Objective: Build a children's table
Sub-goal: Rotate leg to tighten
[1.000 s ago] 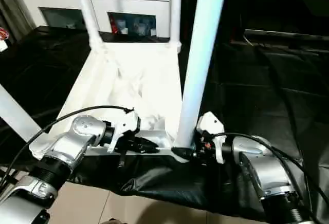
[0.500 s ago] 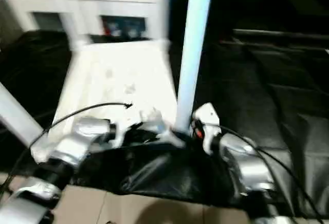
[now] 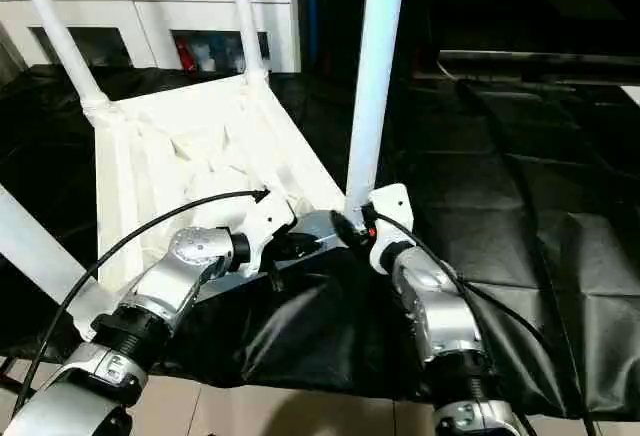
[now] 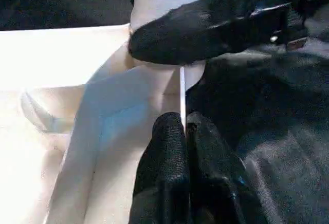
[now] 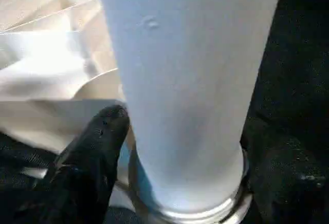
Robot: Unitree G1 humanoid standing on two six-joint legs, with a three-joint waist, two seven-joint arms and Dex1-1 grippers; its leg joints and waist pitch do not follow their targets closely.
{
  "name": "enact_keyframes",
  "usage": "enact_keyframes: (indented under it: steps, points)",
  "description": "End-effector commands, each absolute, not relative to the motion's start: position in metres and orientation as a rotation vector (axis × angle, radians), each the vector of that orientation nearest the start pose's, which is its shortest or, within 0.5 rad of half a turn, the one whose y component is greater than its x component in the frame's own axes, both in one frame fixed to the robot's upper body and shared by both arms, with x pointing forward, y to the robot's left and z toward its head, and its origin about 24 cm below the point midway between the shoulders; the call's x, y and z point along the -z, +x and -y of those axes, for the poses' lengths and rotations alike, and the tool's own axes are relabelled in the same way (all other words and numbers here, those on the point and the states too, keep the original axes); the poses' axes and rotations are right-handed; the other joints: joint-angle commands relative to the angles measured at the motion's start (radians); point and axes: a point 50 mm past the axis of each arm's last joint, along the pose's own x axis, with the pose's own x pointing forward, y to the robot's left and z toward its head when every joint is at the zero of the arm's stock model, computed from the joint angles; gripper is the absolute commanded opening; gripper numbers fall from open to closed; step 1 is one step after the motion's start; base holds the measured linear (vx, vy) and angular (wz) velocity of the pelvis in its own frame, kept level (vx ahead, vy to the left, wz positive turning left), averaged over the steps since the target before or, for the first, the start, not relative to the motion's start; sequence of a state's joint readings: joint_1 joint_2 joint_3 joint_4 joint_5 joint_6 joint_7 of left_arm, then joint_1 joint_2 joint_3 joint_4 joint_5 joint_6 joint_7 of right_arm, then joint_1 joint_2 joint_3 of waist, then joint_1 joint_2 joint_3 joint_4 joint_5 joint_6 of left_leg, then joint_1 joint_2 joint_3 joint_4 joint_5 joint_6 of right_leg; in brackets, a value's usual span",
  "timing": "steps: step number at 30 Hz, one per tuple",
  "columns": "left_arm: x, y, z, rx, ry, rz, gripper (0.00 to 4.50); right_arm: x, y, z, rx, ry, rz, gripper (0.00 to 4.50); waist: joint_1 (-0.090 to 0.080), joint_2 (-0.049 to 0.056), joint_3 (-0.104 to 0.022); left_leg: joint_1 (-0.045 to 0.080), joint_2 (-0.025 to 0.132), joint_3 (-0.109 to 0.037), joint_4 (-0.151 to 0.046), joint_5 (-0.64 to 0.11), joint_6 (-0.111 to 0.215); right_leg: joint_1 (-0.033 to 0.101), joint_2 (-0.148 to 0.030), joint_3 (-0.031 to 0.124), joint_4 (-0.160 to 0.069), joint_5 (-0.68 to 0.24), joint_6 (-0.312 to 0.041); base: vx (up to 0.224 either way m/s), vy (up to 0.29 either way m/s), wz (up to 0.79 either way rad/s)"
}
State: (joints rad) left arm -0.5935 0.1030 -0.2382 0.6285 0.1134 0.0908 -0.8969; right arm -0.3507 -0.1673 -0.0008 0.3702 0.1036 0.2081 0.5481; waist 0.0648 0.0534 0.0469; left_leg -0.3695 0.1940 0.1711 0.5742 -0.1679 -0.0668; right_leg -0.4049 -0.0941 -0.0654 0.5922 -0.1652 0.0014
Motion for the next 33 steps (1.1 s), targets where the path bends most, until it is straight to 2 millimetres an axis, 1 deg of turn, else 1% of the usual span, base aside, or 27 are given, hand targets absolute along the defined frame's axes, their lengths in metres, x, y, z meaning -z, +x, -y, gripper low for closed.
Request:
enact_keyframes:
  steps: [1,2,3,4,6,7,8,9,10,11,12,14,16,17,18,20,22,23,24,26,27,28,30,32,33]
  points:
    - [-0.068,0.311,-0.036,1.346,0.298,-0.124,0.0,-0.036,0.291,0.109,-0.899,-0.042,-0.268,3.86,0.009,-0.024,-0.066,0.0,0.022,-0.002,-0.06,-0.234,0.074,0.059,-0.043,0.032,-0.072,-0.211,-0.216,0.0,0.0,0.0]
    - [-0.068,0.311,-0.038,1.357,0.295,-0.126,0.0,-0.036,0.289,0.113,-0.916,-0.062,-0.273,3.96,0.012,-0.021,-0.065,0.001,0.022,-0.003,-0.06,-0.234,0.074,0.061,-0.045,0.032,-0.072,-0.221,-0.213,0.0,0.0,0.0]
    - [-0.069,0.31,-0.041,1.367,0.295,-0.127,0.0,-0.036,0.288,0.117,-0.926,-0.077,-0.279,4.09,0.012,-0.026,-0.065,0.0,0.023,-0.001,-0.059,-0.232,0.077,0.059,-0.045,0.034,-0.073,-0.226,-0.21,0.0,0.0,0.0]
    - [-0.069,0.31,-0.044,1.384,0.296,-0.13,0.0,-0.037,0.286,0.123,-0.948,-0.096,-0.282,4.09,0.019,-0.026,-0.063,0.002,0.025,0.0,-0.06,-0.238,0.079,0.055,-0.047,0.034,-0.074,-0.266,-0.204,0.0,0.0,0.0]
    - [-0.069,0.309,-0.049,1.405,0.298,-0.137,0.0,-0.038,0.283,0.129,-0.994,-0.119,-0.287,4.09,0.026,-0.027,-0.062,0.004,0.027,0.0,-0.061,-0.243,0.075,0.052,-0.048,0.035,-0.076,-0.29,-0.2,0.0,0.0,0.0]
    - [-0.069,0.308,-0.053,1.423,0.3,-0.141,0.0,-0.039,0.28,0.133,-1.033,-0.125,-0.296,4.09,0.031,-0.025,-0.061,0.009,0.029,0.001,-0.061,-0.252,0.073,0.048,-0.047,0.037,-0.078,-0.299,-0.199,0.0,0.0,0.0]
    - [-0.068,0.307,-0.057,1.446,0.306,-0.145,0.0,-0.04,0.277,0.137,-1.071,-0.134,-0.302,4.09,0.034,-0.024,-0.062,0.011,0.03,0.002,-0.06,-0.256,0.072,0.046,-0.048,0.038,-0.078,-0.297,-0.201,0.0,0.0,0.0]
    - [-0.068,0.307,-0.06,1.463,0.311,-0.151,0.0,-0.041,0.274,0.14,-1.102,-0.145,-0.308,4.09,0.038,-0.026,-0.061,0.008,0.03,0.002,-0.061,-0.257,0.073,0.048,-0.046,0.038,-0.076,-0.292,-0.2,0.0,0.0,0.0]
    - [-0.067,0.306,-0.061,1.469,0.312,-0.154,0.0,-0.041,0.273,0.141,-1.111,-0.147,-0.311,4.09,0.041,-0.024,-0.062,0.005,0.031,0.0,-0.062,-0.251,0.072,0.05,-0.047,0.037,-0.073,-0.284,-0.199,0.0,0.0,0.0]
    - [-0.066,0.306,-0.064,1.49,0.316,-0.167,0.0,-0.042,0.27,0.144,-1.149,-0.149,-0.322,4.09,0.043,-0.025,-0.062,0.006,0.031,0.001,-0.061,-0.25,0.072,0.049,-0.047,0.038,-0.074,-0.28,-0.199,0.0,0.0,0.0]
    - [-0.065,0.305,-0.069,1.517,0.321,-0.187,0.0,-0.045,0.265,0.148,-1.203,-0.142,-0.336,4.09,0.047,-0.023,-0.062,0.008,0.032,0.001,-0.061,-0.253,0.073,0.048,-0.047,0.037,-0.073,-0.276,-0.202,0.0,0.0,0.0]
    - [-0.065,0.305,-0.072,1.534,0.324,-0.201,0.0,-0.046,0.261,0.151,-1.243,-0.139,-0.353,3.87,0.055,-0.023,-0.064,0.007,0.033,0.002,-0.059,-0.243,0.077,0.048,-0.047,0.038,-0.068,-0.253,-0.211,0.0,0.0,0.0]
    - [-0.066,0.306,-0.074,1.54,0.327,-0.208,0.0,-0.047,0.258,0.152,-1.28,-0.141,-0.373,3.78,0.06,-0.025,-0.064,0.006,0.034,0.002,-0.059,-0.232,0.079,0.049,-0.048,0.038,-0.067,-0.244,-0.213,0.0,0.0,0.0]
    - [-0.066,0.307,-0.075,1.543,0.327,-0.21,0.0,-0.048,0.258,0.153,-1.293,-0.142,-0.377,3.67,0.061,-0.024,-0.065,0.006,0.034,0.001,-0.058,-0.229,0.078,0.049,-0.048,0.038,-0.067,-0.243,-0.214,0.0,0.0,0.0]
    - [-0.066,0.307,-0.075,1.543,0.328,-0.209,0.0,-0.048,0.258,0.153,-1.295,-0.143,-0.38,3.67,0.063,-0.025,-0.065,0.006,0.034,0.001,-0.059,-0.229,0.078,0.049,-0.048,0.038,-0.067,-0.245,-0.214,0.0,0.0,0.0]
    - [-0.067,0.307,-0.076,1.546,0.328,-0.21,0.0,-0.048,0.258,0.153,-1.301,-0.146,-0.386,3.41,0.069,-0.026,-0.063,0.005,0.033,0.001,-0.059,-0.236,0.07,0.048,-0.05,0.038,-0.069,-0.271,-0.207,0.0,0.0,0.0]
    - [-0.067,0.307,-0.077,1.557,0.326,-0.214,0.0,-0.048,0.257,0.154,-1.309,-0.147,-0.392,3.25,0.07,-0.025,-0.063,0.007,0.033,0.001,-0.059,-0.241,0.064,0.047,-0.05,0.038,-0.071,-0.293,-0.198,0.0,0.0,0.0]
    - [-0.066,0.306,-0.078,1.567,0.325,-0.219,0.0,-0.048,0.256,0.153,-1.318,-0.144,-0.397,3.13,0.069,-0.03,-0.064,0.007,0.033,0.002,-0.059,-0.24,0.064,0.047,-0.05,0.038,-0.072,-0.295,-0.196,0.0,0.0,0.0]
    - [-0.066,0.306,-0.078,1.567,0.325,-0.219,0.0,-0.048,0.256,0.153,-1.318,-0.144,-0.397,3.04,0.071,-0.029,-0.063,0.007,0.033,0.001,-0.059,-0.238,0.062,0.048,-0.05,0.038,-0.071,-0.298,-0.194,0.0,0.0,0.0]
    - [-0.066,0.306,-0.078,1.572,0.323,-0.22,0.0,-0.047,0.256,0.152,-1.318,-0.15,-0.398,2.99,0.071,-0.03,-0.065,0.006,0.033,0.001,-0.059,-0.225,0.063,0.047,-0.05,0.038,-0.069,-0.281,-0.194,0.0,0.0,0.0]
    - [-0.066,0.306,-0.078,1.572,0.323,-0.22,0.0,-0.047,0.256,0.152,-1.319,-0.15,-0.399,2.94,0.072,-0.029,-0.065,0.006,0.034,0.001,-0.058,-0.22,0.064,0.047,-0.05,0.038,-0.067,-0.271,-0.197,0.0,0.0,0.0]
    - [-0.066,0.306,-0.078,1.57,0.316,-0.219,0.0,-0.046,0.255,0.151,-1.327,-0.146,-0.407,2.73,0.072,-0.029,-0.065,0.005,0.033,0.001,-0.058,-0.218,0.065,0.047,-0.049,0.038,-0.067,-0.268,-0.198,0.0,0.0,0.0]
    - [-0.066,0.307,-0.078,1.565,0.313,-0.218,0.0,-0.045,0.255,0.15,-1.326,-0.13,-0.403,2.68,0.072,-0.029,-0.065,0.005,0.033,0.001,-0.058,-0.219,0.066,0.048,-0.05,0.037,-0.067,-0.268,-0.199,0.0,0.0,0.0]
    - [-0.066,0.308,-0.077,1.549,0.319,-0.213,0.0,-0.045,0.259,0.146,-1.281,-0.101,-0.373,2.64,0.072,-0.03,-0.065,0.003,0.032,0.0,-0.059,-0.221,0.064,0.049,-0.051,0.036,-0.068,-0.28,-0.195,0.0,0.0,0.0]
    - [-0.066,0.308,-0.076,1.54,0.322,-0.209,0.0,-0.044,0.261,0.145,-1.257,-0.094,-0.363,2.63,0.071,-0.029,-0.064,0.003,0.032,0.0,-0.059,-0.226,0.062,0.047,-0.051,0.036,-0.069,-0.289,-0.193,0.0,0.0,0.0]
